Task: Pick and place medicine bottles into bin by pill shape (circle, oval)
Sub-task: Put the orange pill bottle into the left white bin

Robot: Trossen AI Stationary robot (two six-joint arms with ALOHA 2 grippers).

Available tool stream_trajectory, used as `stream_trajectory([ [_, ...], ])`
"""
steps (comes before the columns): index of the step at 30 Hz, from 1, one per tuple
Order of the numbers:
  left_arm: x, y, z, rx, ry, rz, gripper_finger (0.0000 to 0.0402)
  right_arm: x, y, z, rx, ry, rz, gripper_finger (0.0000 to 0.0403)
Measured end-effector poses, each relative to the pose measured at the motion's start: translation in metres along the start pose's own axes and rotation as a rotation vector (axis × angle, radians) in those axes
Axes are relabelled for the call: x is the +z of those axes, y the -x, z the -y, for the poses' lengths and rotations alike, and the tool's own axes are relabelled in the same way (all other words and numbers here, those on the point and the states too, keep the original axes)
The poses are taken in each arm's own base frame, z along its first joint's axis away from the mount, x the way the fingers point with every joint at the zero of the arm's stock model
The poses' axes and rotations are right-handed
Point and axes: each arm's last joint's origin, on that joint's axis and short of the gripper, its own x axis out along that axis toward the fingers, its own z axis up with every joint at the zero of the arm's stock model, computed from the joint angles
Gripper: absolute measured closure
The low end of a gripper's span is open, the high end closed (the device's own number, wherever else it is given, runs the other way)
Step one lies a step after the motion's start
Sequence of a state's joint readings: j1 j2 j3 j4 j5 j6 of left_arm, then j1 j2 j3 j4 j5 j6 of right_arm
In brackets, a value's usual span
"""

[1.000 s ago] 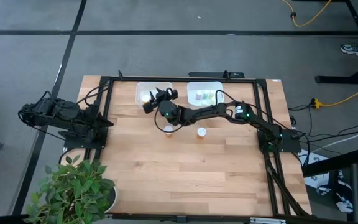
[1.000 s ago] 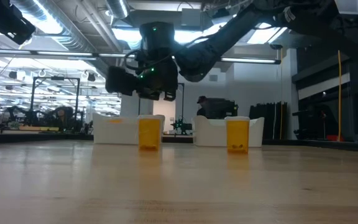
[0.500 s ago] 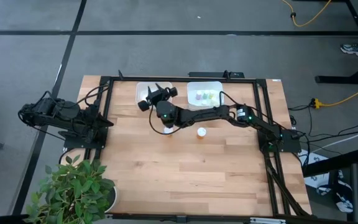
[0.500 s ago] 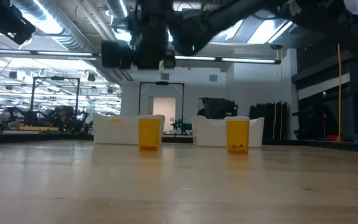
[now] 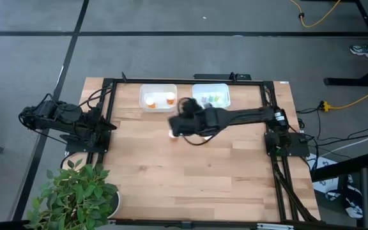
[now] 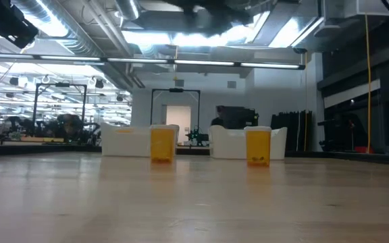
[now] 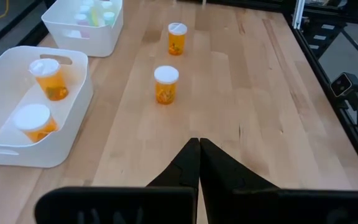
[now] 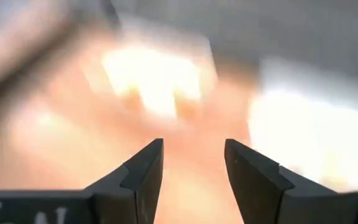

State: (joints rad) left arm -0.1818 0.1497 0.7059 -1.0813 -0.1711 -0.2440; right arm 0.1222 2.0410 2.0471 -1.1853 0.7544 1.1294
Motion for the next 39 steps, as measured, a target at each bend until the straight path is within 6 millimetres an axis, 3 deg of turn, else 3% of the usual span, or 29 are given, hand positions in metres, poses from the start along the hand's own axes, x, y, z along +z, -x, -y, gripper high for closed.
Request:
stream_trajectory([
  [4,0.0,0.0,0.0,0.001,0.0,0.001,0.0401,-0.031,0.013,0.023,-0.2,-0.112,-0.434,0.023],
  [9,0.0,0.0,0.0,0.003,0.0,0.001,0.0401,-0.064,0.046,0.008,-0.113,-0.157,-0.603,0.023],
  [15,0.0,0.0,0.0,0.003,0.0,0.001,0.0401,-0.077,0.063,0.003,-0.084,-0.194,-0.61,0.023],
  [24,0.0,0.0,0.0,0.003,0.0,0.001,0.0401,-0.075,0.056,0.008,-0.143,-0.222,-0.599,0.0221],
  [34,0.0,0.0,0.0,0.004,0.013,0.0,0.0401,-0.061,0.043,0.015,-0.198,-0.23,-0.505,0.0103],
  [39,-0.007,-0.013,-0.002,0.087,0.082,-0.04,0.0401,-0.058,0.04,0.015,-0.202,-0.234,-0.469,0.008],
])
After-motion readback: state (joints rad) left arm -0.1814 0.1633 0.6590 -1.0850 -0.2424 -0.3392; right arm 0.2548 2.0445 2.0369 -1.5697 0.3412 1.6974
